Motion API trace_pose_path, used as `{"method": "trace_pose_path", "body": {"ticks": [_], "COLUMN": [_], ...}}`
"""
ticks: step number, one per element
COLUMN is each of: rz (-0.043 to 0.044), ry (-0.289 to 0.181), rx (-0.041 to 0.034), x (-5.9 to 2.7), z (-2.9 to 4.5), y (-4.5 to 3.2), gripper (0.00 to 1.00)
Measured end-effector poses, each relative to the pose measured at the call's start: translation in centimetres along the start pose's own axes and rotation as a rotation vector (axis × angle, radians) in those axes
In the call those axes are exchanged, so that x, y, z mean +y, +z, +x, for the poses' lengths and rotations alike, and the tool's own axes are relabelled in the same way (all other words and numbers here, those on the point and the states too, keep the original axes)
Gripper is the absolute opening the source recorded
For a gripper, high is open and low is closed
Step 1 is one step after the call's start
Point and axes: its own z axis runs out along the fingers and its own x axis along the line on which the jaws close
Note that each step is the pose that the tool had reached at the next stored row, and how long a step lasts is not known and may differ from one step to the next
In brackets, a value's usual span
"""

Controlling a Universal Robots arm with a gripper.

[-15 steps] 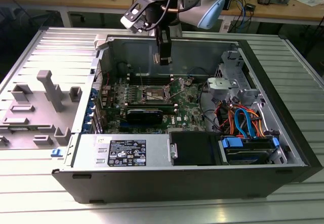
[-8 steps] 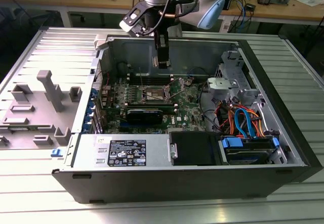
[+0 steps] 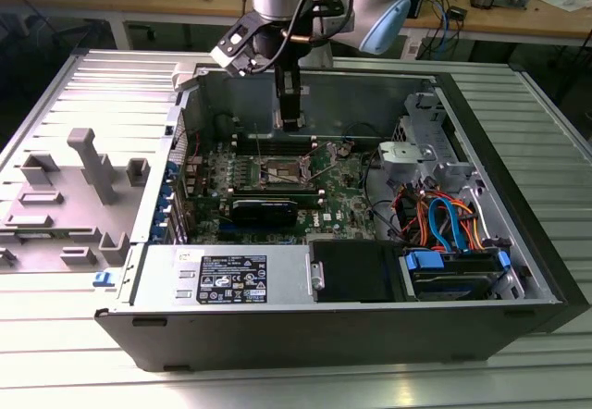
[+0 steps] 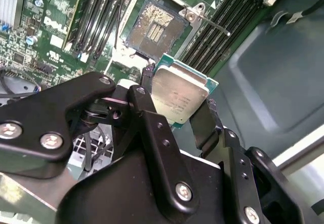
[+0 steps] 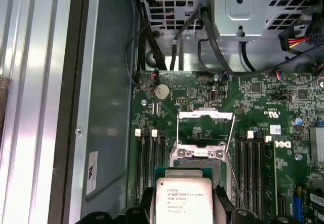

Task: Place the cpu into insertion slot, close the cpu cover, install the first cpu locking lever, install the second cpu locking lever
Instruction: 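Place the cpu into insertion slot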

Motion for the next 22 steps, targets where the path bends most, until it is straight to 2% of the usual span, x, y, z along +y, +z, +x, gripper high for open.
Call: {"method": "trace_pose_path", "body": {"ticks": [5, 13, 17, 22], "rz": [-0.0007, -0.0004, -0.0006, -0.0005], "ry": [0.000, -0.001, -0.001, -0.001], "rx": [-0.0003, -0.0062, -0.0063, -0.0064], "x": [-0.32, -0.52, -0.64, -0.67], "z": [-0.39, -0.96, -1.37, -1.41], "y": [0.54, 1.26, 1.66, 1.75], "gripper": [0.55, 0.55, 0.55, 0.55]}}
